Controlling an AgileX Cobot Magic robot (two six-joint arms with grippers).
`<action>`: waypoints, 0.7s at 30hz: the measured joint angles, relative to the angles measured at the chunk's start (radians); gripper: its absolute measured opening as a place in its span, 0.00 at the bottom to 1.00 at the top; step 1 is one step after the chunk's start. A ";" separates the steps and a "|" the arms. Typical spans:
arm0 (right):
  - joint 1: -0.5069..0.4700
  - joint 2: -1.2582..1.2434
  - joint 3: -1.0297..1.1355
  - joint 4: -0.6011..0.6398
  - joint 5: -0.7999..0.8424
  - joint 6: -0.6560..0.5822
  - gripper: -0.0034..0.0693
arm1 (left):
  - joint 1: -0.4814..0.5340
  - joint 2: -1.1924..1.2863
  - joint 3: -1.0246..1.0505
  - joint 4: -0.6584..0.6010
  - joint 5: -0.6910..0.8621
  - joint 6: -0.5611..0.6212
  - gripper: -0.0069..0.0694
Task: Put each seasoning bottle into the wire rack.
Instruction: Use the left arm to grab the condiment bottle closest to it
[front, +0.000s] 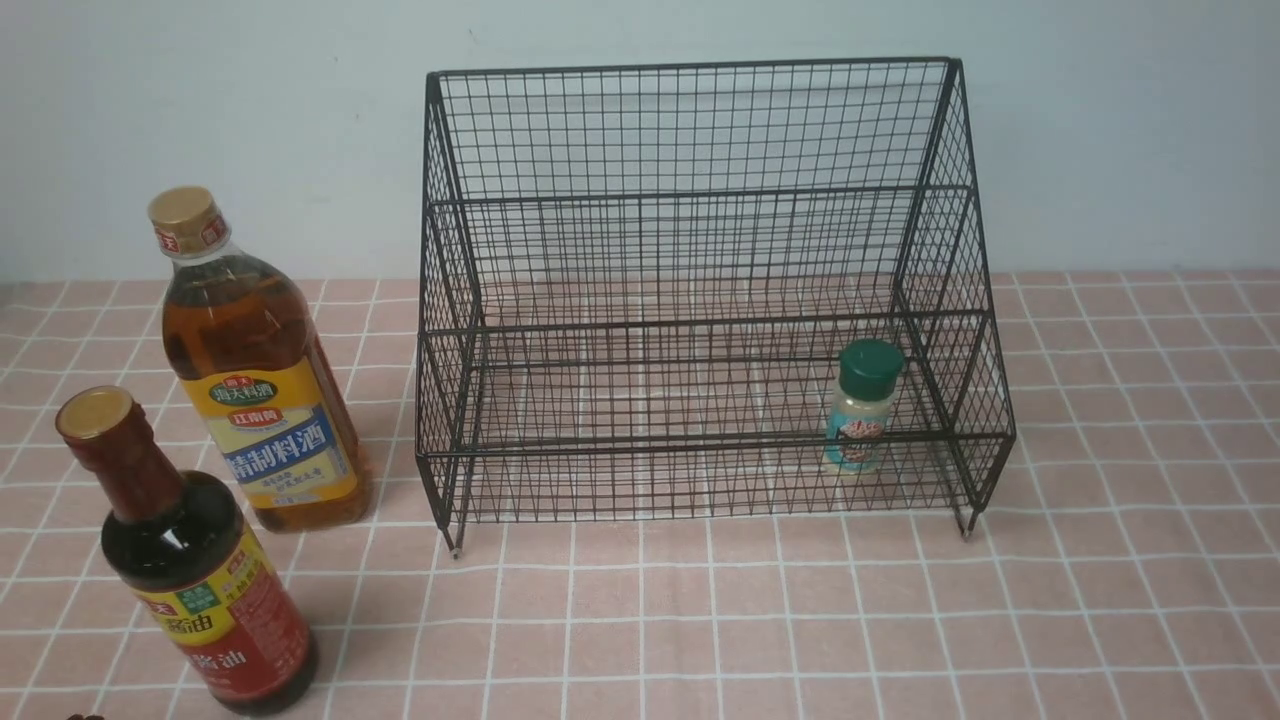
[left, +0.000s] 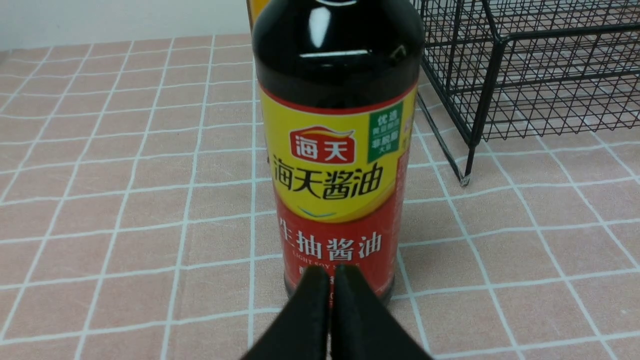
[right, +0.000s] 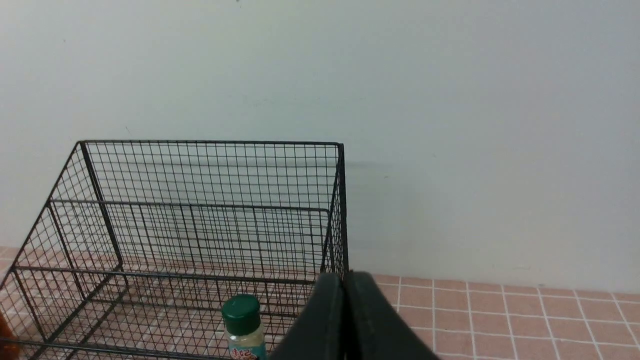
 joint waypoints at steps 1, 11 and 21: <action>0.000 -0.016 0.000 0.003 0.001 0.002 0.03 | 0.000 0.000 0.000 0.000 0.000 0.000 0.08; 0.000 -0.035 0.000 0.010 0.002 0.003 0.03 | 0.000 0.000 0.000 0.000 0.000 0.000 0.08; 0.000 -0.035 0.038 0.172 -0.122 -0.182 0.03 | 0.000 0.000 0.000 0.000 0.000 0.000 0.08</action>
